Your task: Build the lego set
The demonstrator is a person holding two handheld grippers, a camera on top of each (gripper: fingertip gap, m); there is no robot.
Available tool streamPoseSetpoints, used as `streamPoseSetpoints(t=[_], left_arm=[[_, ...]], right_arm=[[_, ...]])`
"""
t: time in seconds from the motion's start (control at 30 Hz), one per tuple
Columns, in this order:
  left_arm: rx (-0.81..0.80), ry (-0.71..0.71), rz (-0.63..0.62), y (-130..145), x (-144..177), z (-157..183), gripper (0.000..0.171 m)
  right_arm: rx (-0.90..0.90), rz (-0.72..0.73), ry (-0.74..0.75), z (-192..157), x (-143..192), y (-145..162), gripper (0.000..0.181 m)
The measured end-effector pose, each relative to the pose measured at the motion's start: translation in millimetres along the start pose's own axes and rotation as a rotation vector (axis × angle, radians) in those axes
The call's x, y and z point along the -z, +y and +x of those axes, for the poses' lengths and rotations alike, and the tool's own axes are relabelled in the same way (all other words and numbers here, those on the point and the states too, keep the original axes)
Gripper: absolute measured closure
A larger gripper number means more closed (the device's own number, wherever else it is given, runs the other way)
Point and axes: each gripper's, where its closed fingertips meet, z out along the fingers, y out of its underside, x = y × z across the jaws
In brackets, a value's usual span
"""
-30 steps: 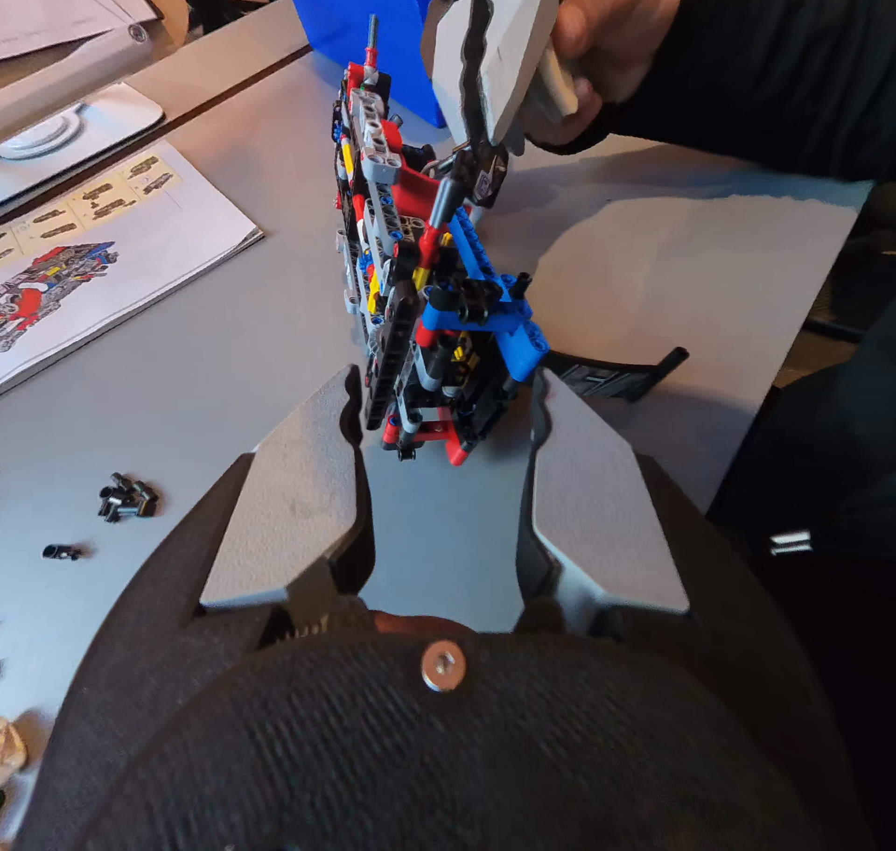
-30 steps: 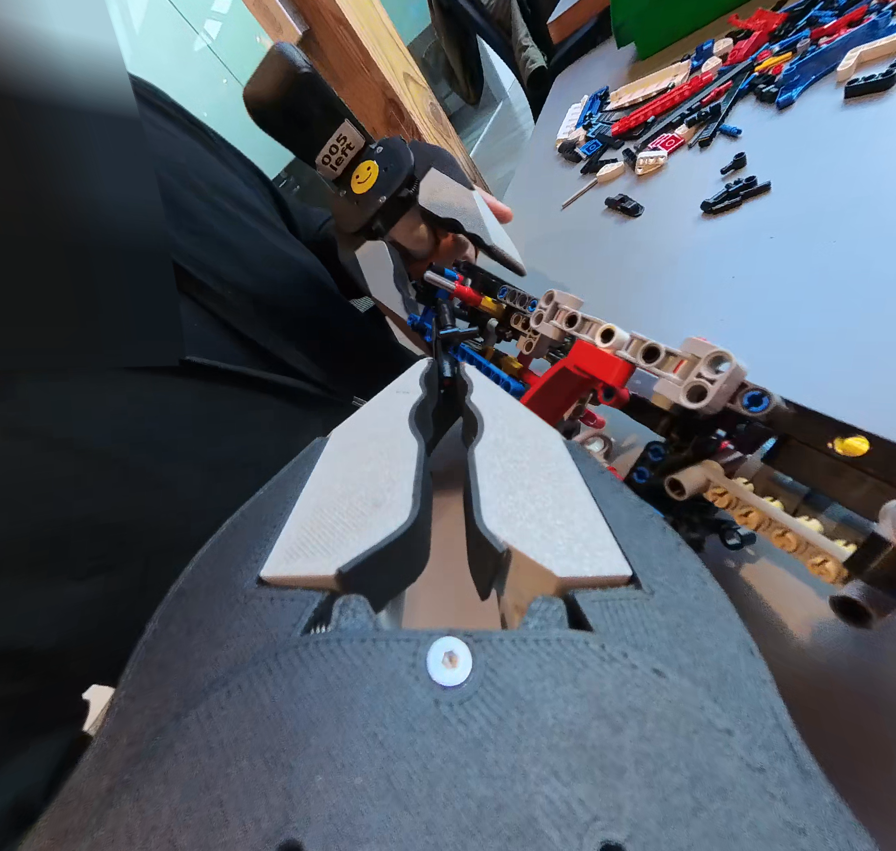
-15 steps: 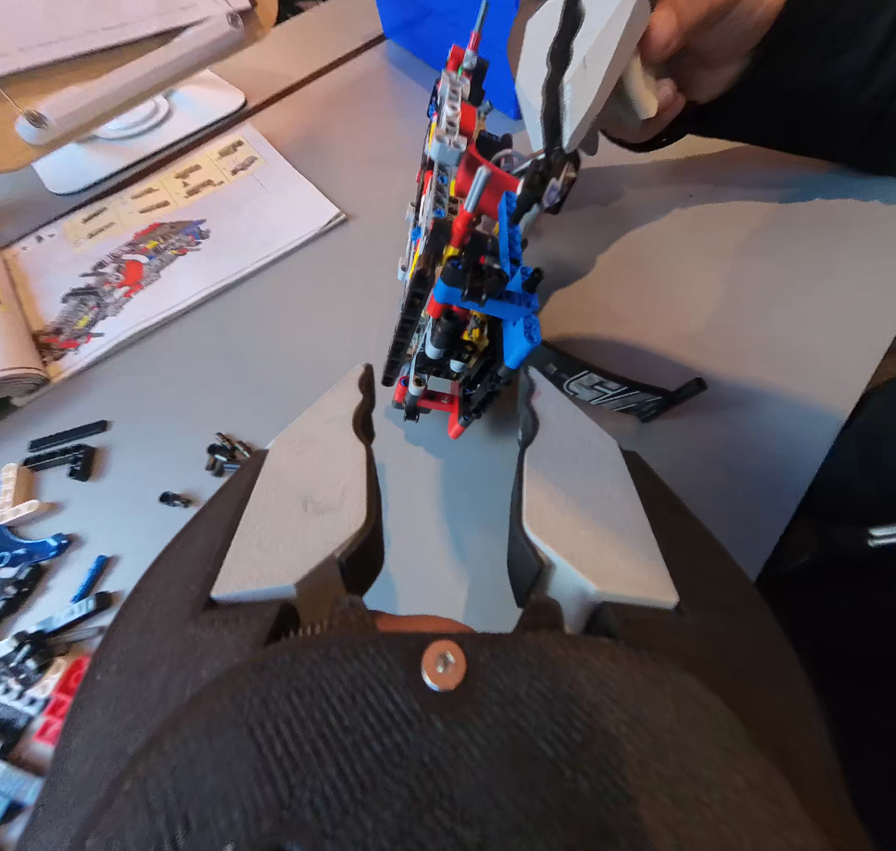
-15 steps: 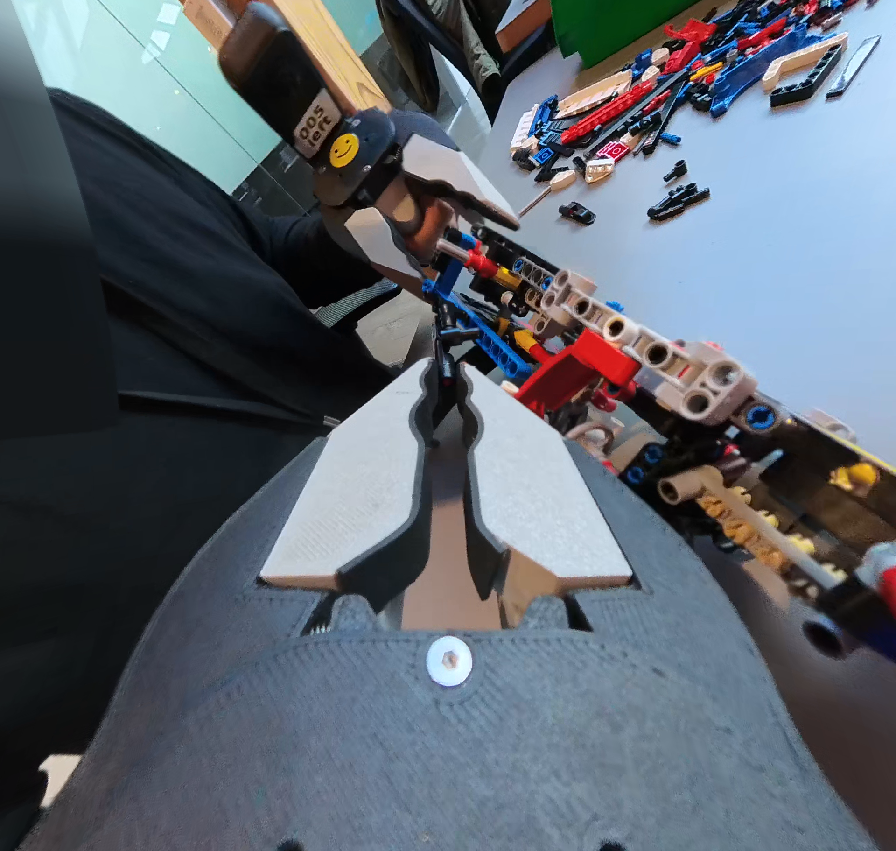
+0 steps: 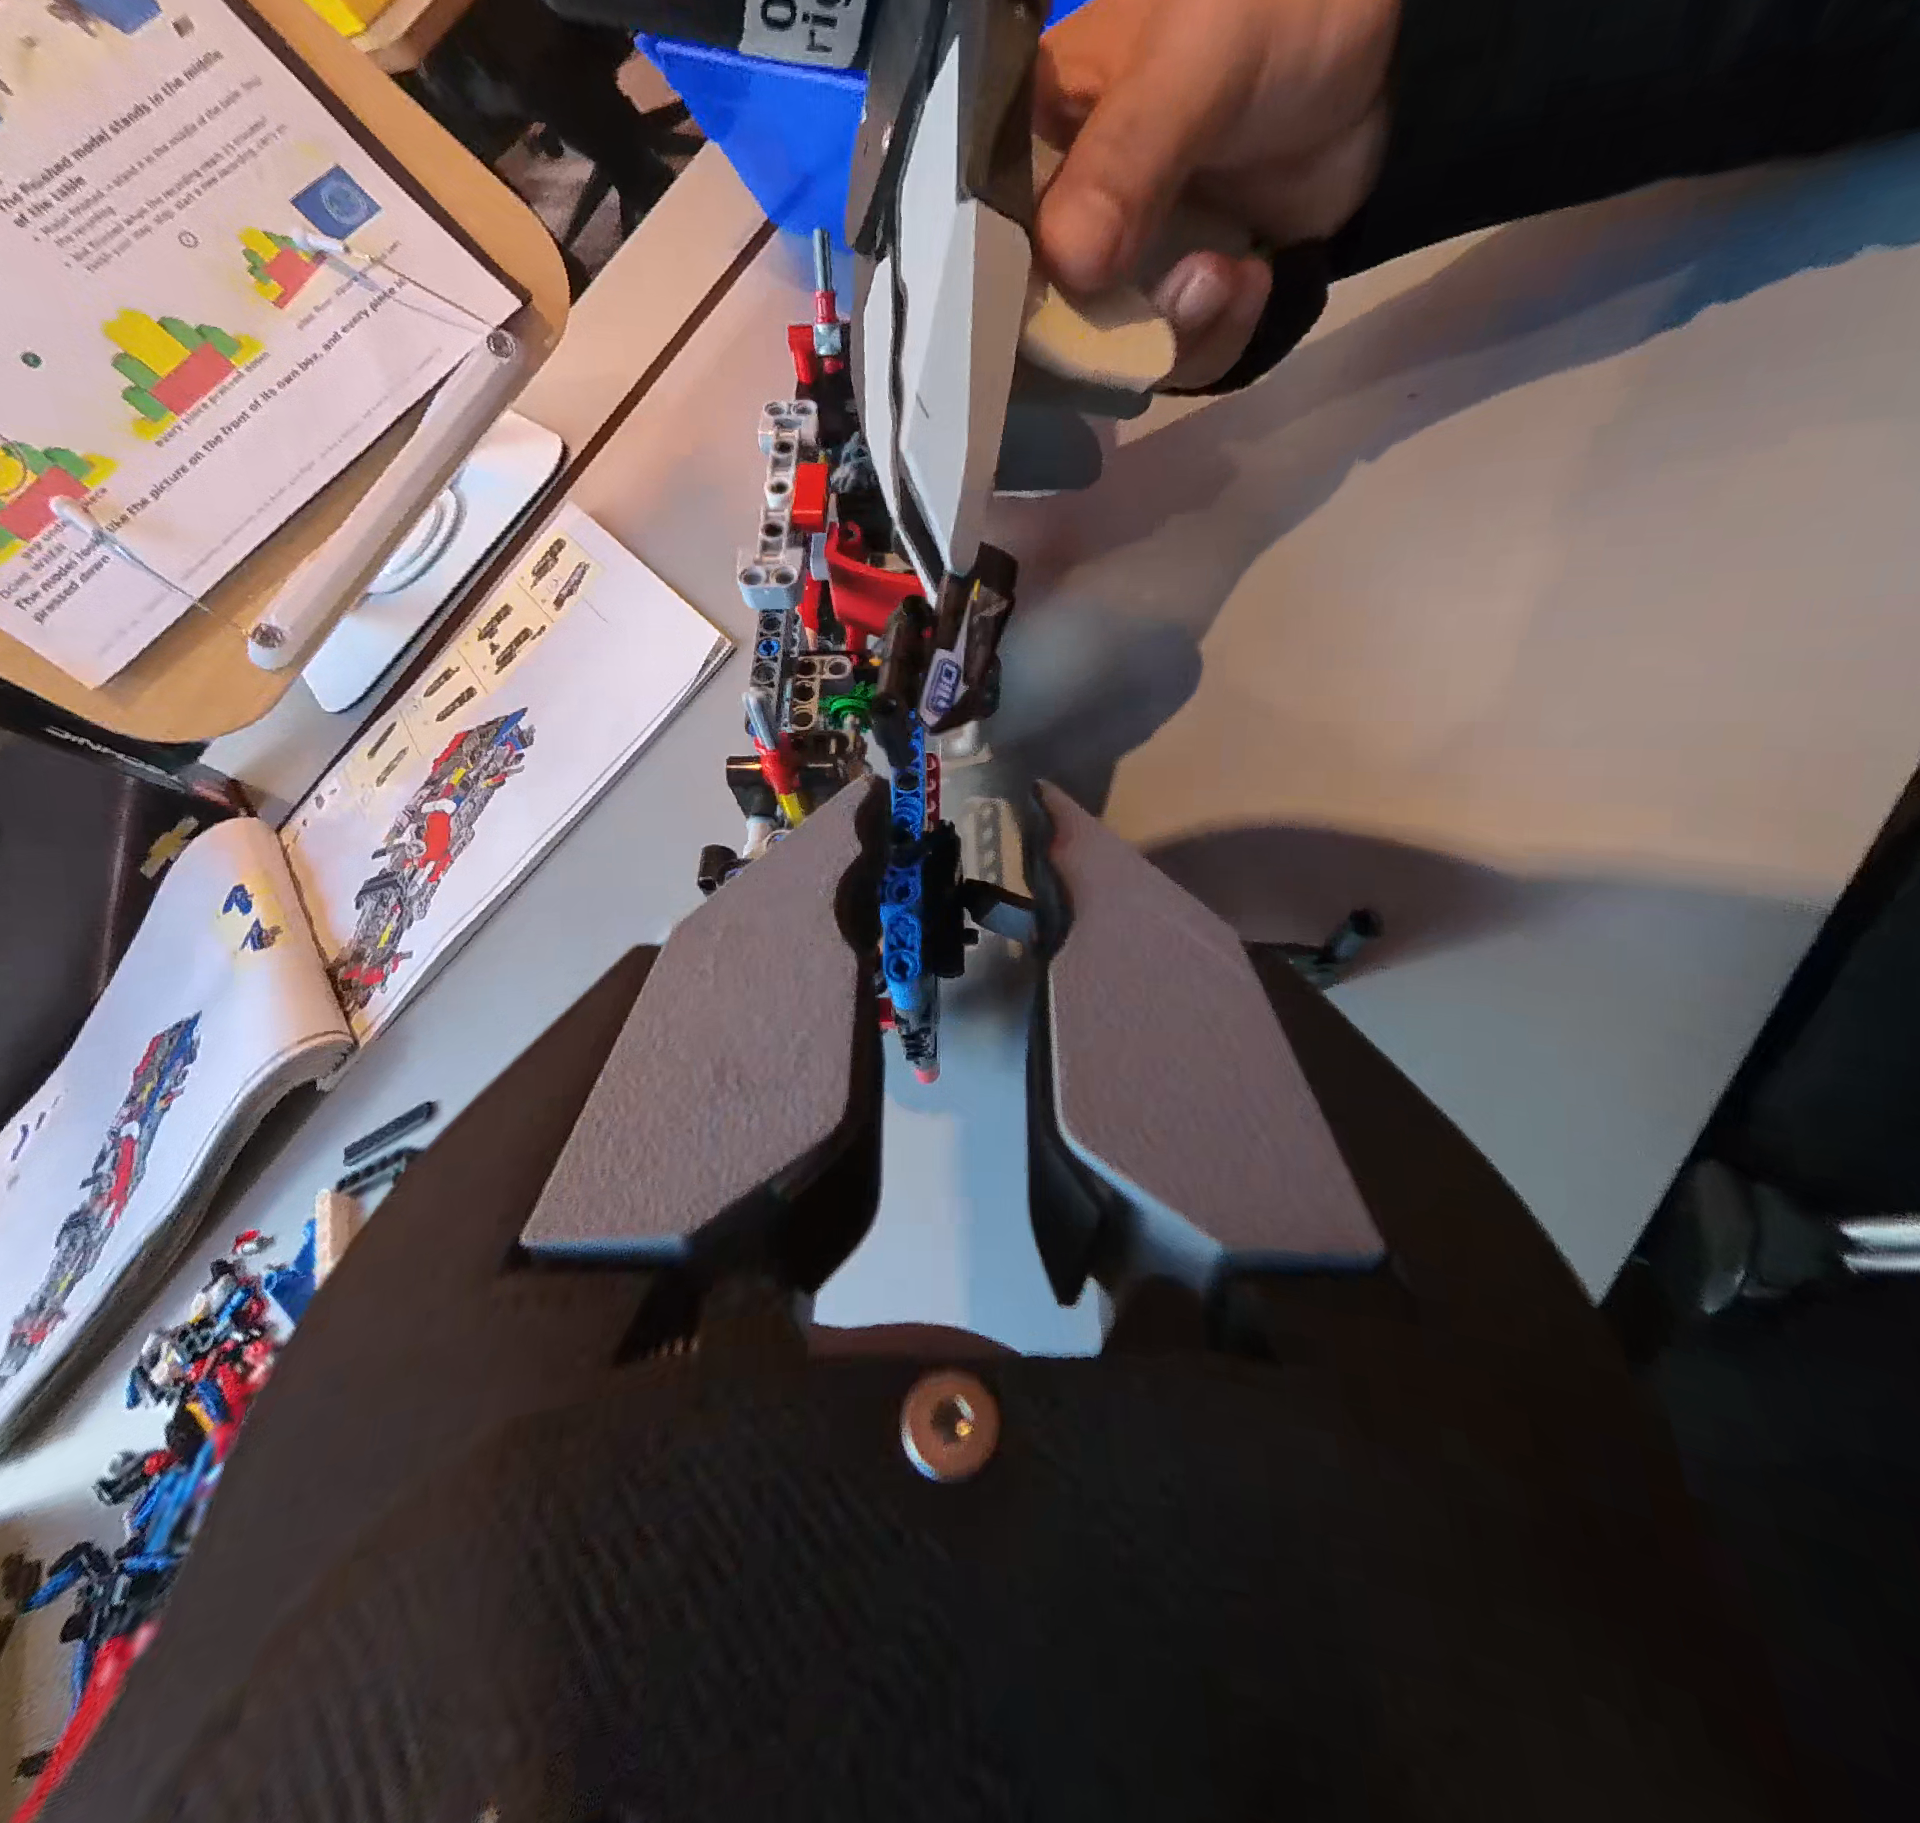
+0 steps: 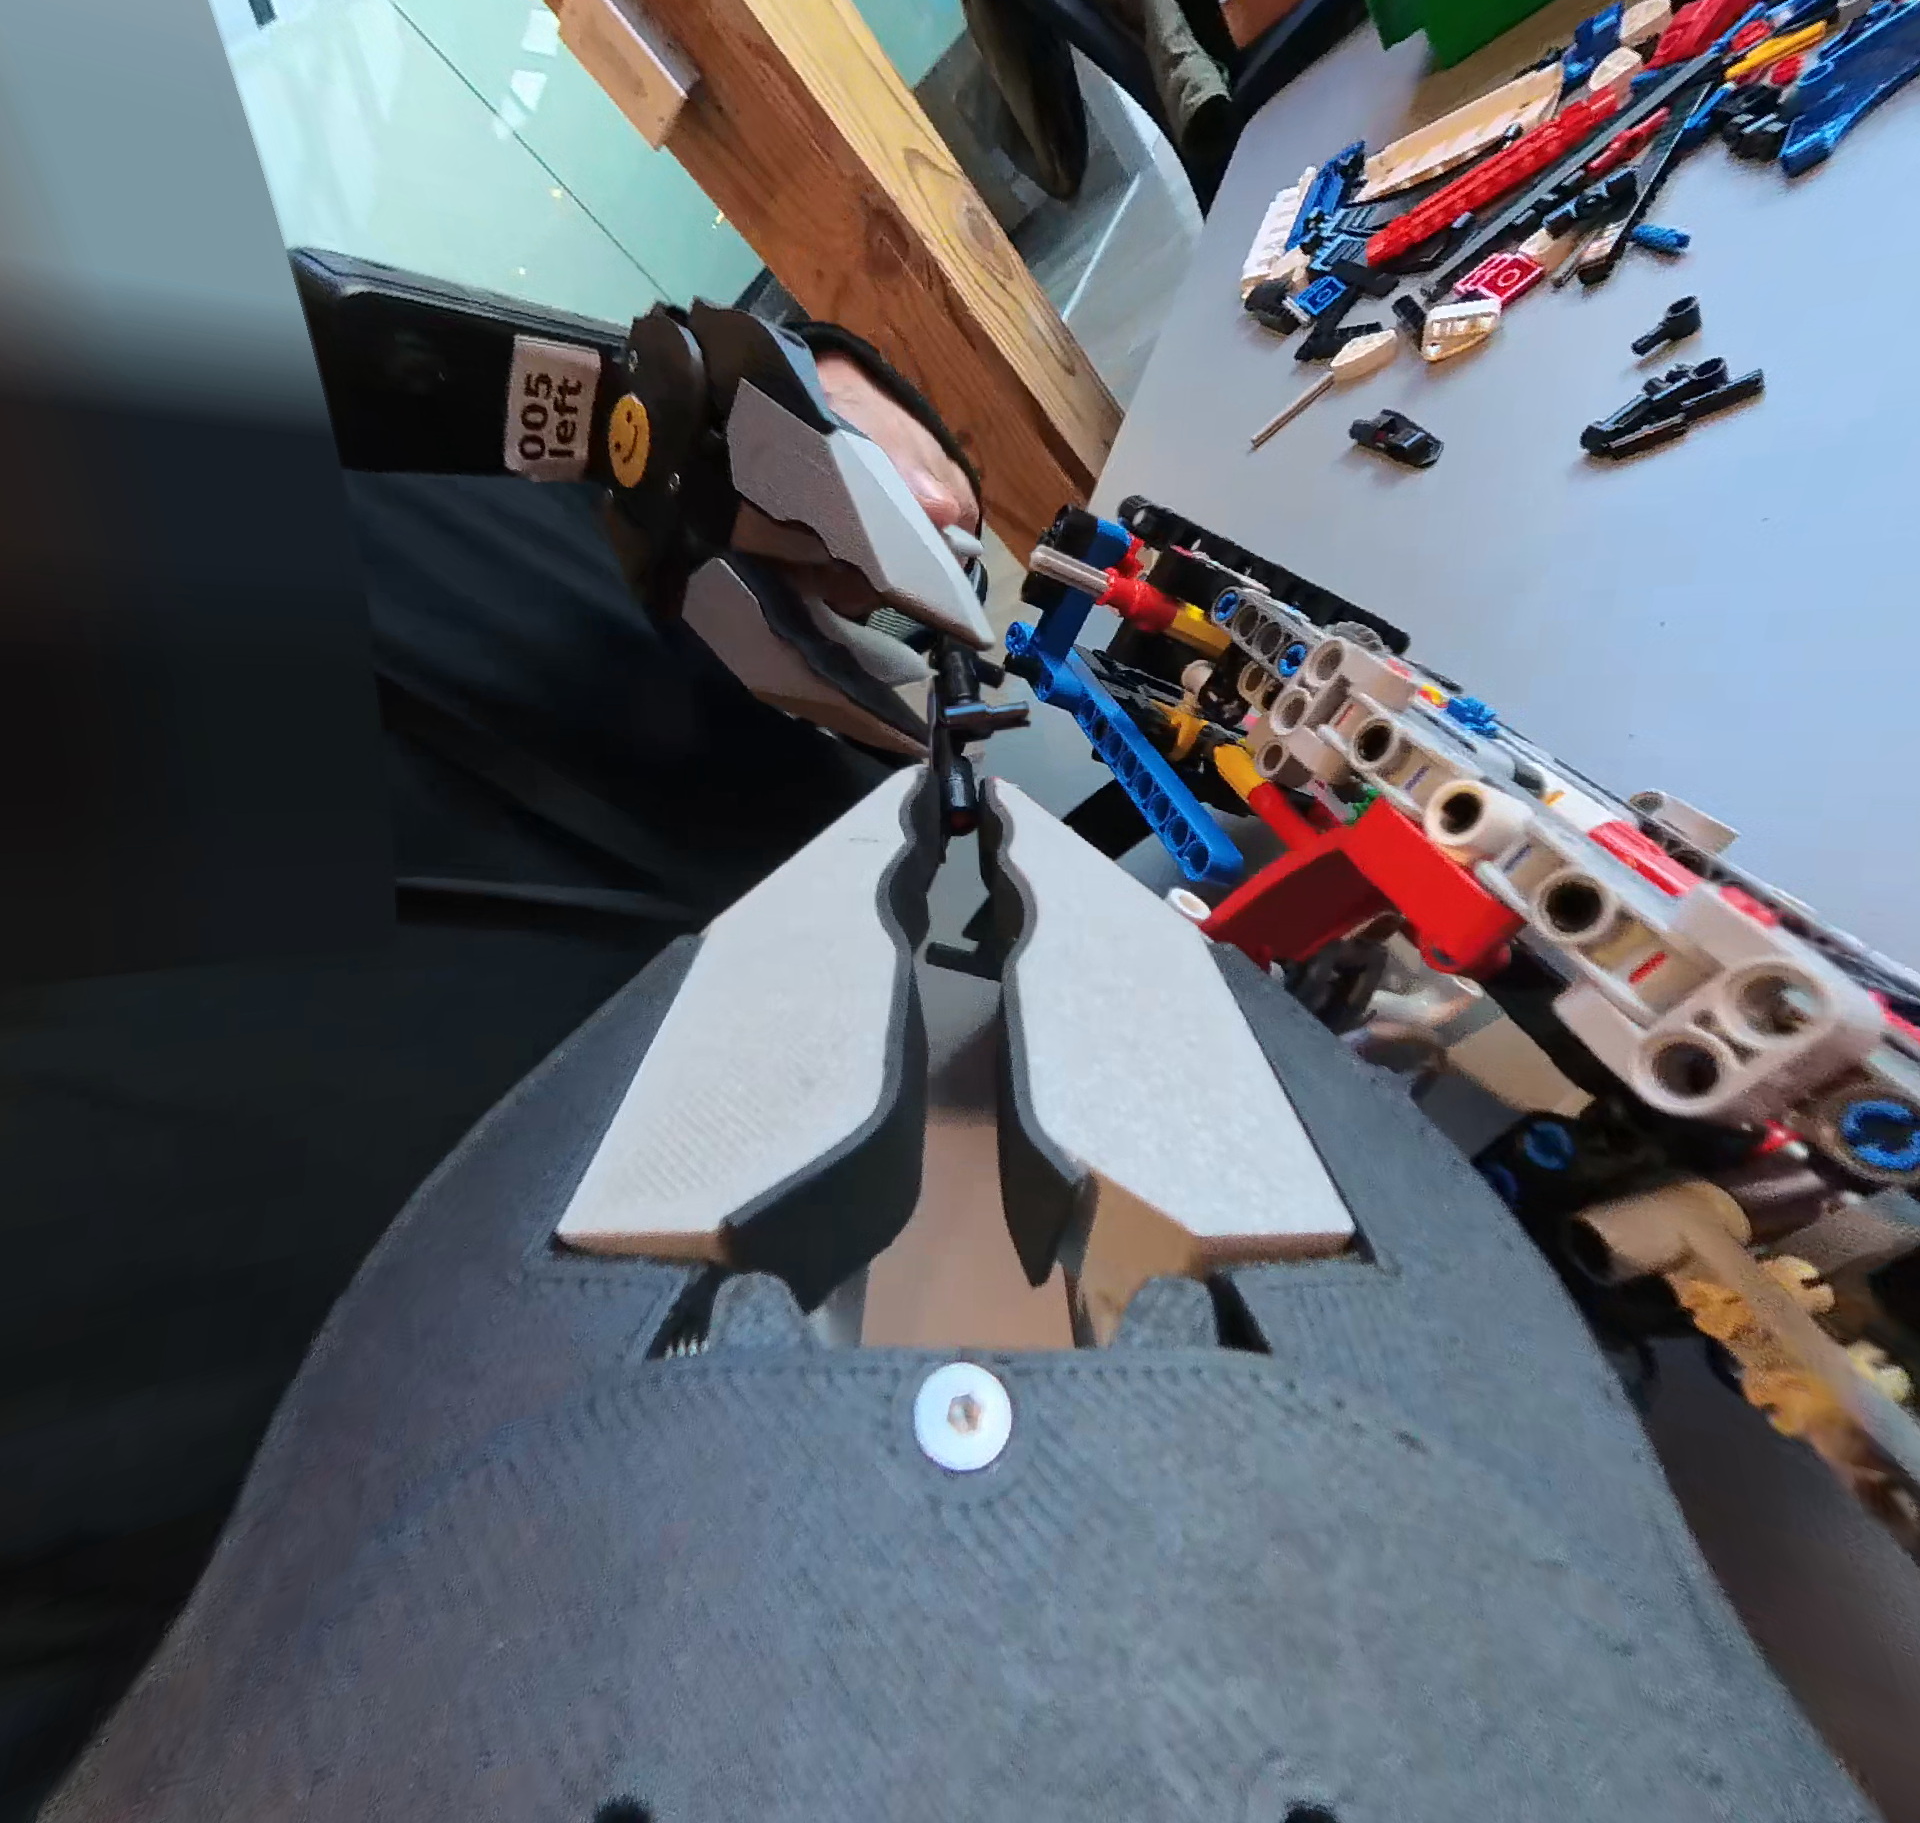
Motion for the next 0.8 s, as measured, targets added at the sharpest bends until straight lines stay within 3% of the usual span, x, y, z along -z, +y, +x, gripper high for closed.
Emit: streamPoseSetpoints(t=[0.1,0.2,0.33,0.47,0.8], left_arm=[[0.093,0.017,0.036,-5.7,1.5,-4.4,0.160],[0.160,0.100,0.095,-16.9,2.6,-1.9,0.158],[0.067,0.152,0.051,-13.0,-5.1,4.8,0.155],[0.107,0.246,0.039,-10.6,-10.2,16.9,0.158],[0.092,0.259,0.048,-4.7,-9.8,16.4,0.162]], right_arm=[[-0.002,-0.001,-0.012,-0.4,2.6,0.8,0.178],[-0.008,-0.017,-0.041,-4.4,1.1,4.0,0.178],[-0.018,-0.033,-0.054,-4.3,-0.9,7.2,0.178],[0.011,-0.017,-0.083,-10.3,-0.4,5.1,0.177],[0.016,-0.007,-0.095,-5.5,-3.4,8.9,0.178]])
